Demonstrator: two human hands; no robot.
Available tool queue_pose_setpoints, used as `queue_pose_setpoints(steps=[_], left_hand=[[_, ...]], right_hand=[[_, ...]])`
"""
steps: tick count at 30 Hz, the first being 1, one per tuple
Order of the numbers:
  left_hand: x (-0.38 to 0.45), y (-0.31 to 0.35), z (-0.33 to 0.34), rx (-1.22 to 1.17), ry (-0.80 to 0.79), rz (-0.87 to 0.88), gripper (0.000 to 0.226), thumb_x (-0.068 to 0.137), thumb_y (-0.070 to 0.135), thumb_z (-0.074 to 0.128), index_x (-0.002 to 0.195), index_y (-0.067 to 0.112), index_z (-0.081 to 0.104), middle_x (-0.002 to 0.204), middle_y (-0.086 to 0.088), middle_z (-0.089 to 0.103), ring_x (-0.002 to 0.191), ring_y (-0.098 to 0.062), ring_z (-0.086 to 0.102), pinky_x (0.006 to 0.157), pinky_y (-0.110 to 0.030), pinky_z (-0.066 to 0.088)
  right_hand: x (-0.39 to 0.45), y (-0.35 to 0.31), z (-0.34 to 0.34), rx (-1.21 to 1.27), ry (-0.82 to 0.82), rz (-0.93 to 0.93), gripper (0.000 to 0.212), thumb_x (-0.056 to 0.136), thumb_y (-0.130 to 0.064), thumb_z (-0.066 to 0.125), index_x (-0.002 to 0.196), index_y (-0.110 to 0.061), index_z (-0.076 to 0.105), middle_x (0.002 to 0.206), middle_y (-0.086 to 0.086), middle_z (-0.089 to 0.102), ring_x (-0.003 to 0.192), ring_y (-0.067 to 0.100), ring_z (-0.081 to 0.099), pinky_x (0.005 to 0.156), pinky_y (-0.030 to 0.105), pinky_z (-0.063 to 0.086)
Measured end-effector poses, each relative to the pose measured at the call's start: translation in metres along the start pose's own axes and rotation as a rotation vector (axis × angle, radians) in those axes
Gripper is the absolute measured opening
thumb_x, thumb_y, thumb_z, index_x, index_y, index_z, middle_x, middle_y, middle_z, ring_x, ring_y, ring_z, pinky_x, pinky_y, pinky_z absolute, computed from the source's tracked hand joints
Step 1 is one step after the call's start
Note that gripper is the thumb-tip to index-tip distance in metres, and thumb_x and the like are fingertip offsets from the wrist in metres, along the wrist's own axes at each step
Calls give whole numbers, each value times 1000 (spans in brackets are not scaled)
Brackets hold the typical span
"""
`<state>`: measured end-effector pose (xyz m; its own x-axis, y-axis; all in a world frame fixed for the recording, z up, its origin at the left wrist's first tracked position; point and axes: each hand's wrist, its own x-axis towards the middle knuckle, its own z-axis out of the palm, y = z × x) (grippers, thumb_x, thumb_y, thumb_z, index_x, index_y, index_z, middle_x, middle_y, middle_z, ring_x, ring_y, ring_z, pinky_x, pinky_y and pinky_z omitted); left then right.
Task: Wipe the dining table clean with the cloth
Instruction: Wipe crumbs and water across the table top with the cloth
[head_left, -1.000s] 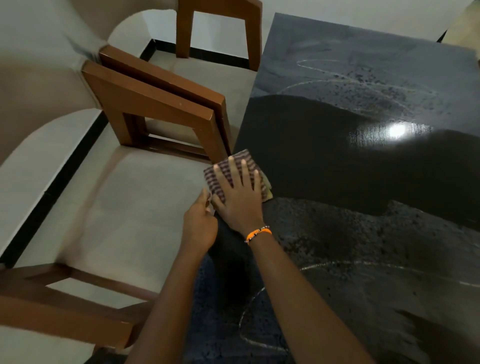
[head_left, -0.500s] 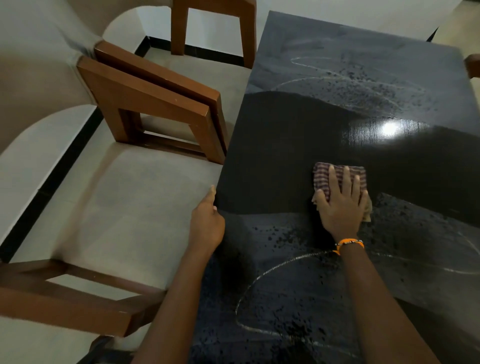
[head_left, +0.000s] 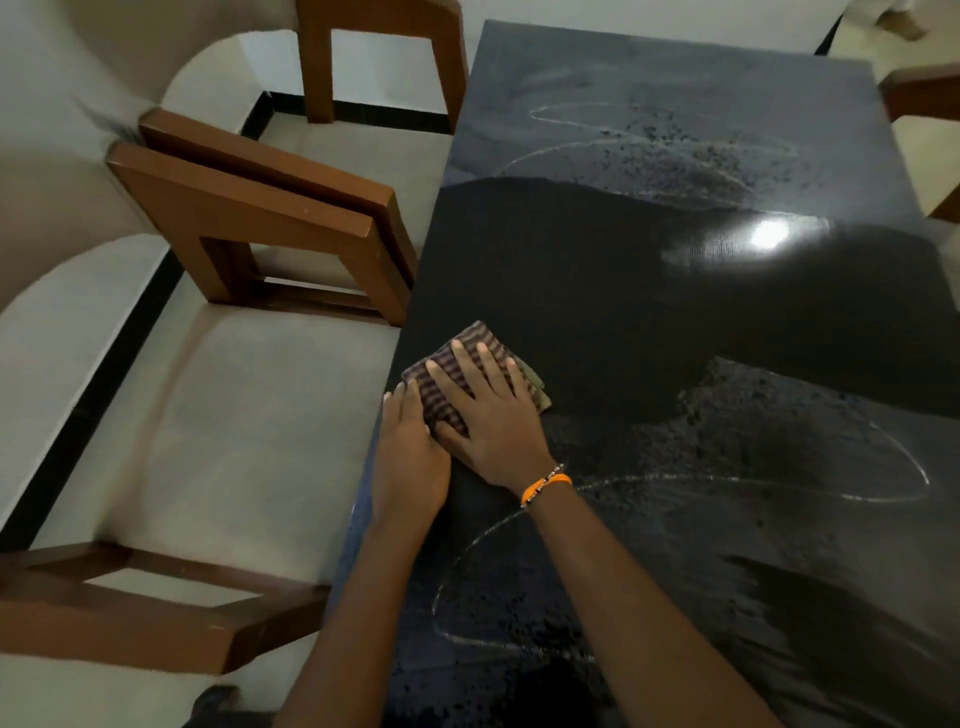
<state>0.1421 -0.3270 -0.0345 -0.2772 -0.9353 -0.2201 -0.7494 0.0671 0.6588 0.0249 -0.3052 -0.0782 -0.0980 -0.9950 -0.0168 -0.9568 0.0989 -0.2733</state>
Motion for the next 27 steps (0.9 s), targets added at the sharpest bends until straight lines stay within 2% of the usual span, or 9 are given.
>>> queue_pose_setpoints(steps=[3,6,10,13,16,20,23,27], left_hand=[[-10,22,26,104,-51,109,56,94,7,39,146,9,18,157,-5,12,145,-19,3,118,-35,13],[-21,50,54,142,-115,252,57,93,11,44,145,9,21,156,-4,15,145,-17,3,116,-30,7],[-40,85,92,197,-226,434,62,93,13,47,147,12,17,157,-3,13,145,-17,1,115,-26,2],[-52,103,115,252,-287,480,67,93,20,50,147,14,12,157,-2,11,145,-17,-3,115,-29,-1],[-58,108,127,327,-322,470,75,91,29,53,148,14,7,158,-1,9,145,-19,-6,115,-33,-6],[-60,107,131,391,-314,479,81,88,33,57,148,15,5,158,0,9,145,-20,-7,114,-35,-9],[-62,108,132,365,-310,472,82,88,30,59,148,15,5,158,0,9,145,-19,-8,112,-34,-11],[-65,109,134,383,-310,463,81,89,27,57,148,14,3,158,1,5,145,-19,-9,115,-35,-8]], right_hand=[[-22,42,-13,-25,27,90,64,88,-49,42,147,-34,21,159,2,14,147,25,9,117,44,4],[-58,100,-30,-54,54,258,67,85,-50,38,147,-35,21,159,1,14,147,25,10,117,45,6],[-126,186,-58,-103,86,531,70,80,-55,23,147,-34,22,158,2,16,146,26,13,115,47,11],[-176,241,-75,-112,127,718,72,80,-55,19,147,-30,23,158,6,17,145,31,15,114,50,12],[-211,279,-84,-81,186,889,68,83,-49,29,147,-27,24,158,10,17,144,35,14,115,54,12],[-202,281,-80,-61,224,1055,69,84,-46,29,148,-24,20,157,15,14,144,38,10,115,59,8],[-163,258,-72,-38,230,1056,69,85,-48,26,149,-24,16,158,15,9,145,38,6,113,58,4],[-97,212,-60,-27,147,765,68,91,-44,41,150,-29,11,159,10,2,146,34,-1,115,55,-2]])
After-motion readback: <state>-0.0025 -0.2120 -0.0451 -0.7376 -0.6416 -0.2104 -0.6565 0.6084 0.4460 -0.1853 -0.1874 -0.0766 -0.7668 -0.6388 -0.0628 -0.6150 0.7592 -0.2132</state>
